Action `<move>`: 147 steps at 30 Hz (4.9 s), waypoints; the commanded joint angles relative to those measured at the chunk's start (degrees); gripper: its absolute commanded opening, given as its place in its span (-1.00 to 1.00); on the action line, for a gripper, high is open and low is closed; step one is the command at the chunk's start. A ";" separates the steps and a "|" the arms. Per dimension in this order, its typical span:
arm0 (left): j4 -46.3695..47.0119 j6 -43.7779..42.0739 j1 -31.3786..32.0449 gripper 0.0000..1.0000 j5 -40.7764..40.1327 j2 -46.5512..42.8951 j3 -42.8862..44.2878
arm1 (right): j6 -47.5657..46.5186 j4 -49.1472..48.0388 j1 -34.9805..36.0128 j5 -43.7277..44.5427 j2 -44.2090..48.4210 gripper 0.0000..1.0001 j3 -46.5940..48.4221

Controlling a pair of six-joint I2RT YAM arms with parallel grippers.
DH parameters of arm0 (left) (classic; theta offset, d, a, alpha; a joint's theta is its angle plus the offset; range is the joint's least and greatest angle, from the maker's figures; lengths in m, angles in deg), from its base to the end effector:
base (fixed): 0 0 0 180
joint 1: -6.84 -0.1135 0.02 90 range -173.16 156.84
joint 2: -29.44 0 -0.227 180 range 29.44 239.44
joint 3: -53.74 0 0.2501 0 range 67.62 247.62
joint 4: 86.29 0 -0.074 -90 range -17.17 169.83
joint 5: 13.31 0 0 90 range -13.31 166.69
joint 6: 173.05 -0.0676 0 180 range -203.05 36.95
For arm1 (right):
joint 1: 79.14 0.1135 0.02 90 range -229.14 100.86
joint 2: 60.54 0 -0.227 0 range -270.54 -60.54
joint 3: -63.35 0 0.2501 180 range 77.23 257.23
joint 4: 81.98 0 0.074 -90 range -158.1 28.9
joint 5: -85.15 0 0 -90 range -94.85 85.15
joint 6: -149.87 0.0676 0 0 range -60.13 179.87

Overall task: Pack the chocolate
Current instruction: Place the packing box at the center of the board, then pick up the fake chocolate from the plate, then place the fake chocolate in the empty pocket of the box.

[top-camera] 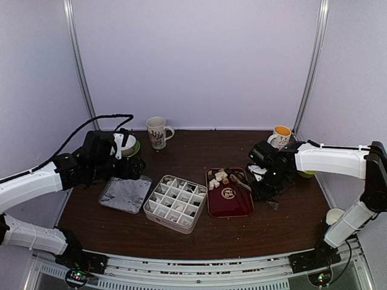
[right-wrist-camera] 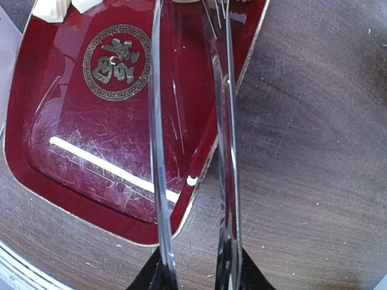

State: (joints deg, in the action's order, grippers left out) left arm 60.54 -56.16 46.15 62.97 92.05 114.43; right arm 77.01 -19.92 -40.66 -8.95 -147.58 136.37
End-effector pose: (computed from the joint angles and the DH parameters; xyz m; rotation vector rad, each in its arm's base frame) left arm 0.2267 -0.1649 0.2264 0.1007 2.1888 -0.4001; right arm 0.2201 0.1811 0.1423 -0.5586 2.8953 0.2613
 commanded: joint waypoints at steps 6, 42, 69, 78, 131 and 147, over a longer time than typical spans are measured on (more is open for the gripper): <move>0.62 -0.88 -0.63 0.95 -0.83 0.36 0.21 | -1.27 -0.27 -0.42 2.29 -2.88 -0.36 3.55; 1.13 2.81 -0.61 0.92 -0.82 3.07 -3.04 | -7.65 -6.90 2.35 -8.85 13.35 -0.60 1.55; 2.23 6.15 -2.18 0.93 3.27 2.73 -6.55 | -8.91 -15.25 14.71 -17.64 4.77 -0.61 8.03; 3.21 5.88 -3.00 0.94 5.17 3.46 -6.55 | -12.12 -11.71 20.44 -17.58 -1.04 -0.61 11.97; 1.91 4.87 -4.07 0.95 6.49 3.71 -7.43 | -14.20 -9.99 27.09 -7.72 -6.85 -0.30 15.46; 0.41 4.72 -4.28 0.96 4.84 2.28 -7.44 | -12.91 -14.43 26.41 -5.38 1.18 -0.29 11.17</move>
State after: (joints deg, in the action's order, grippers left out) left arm 61.59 -50.59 42.39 68.94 95.44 107.35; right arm 63.11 -31.48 -13.91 -16.54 -150.01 149.37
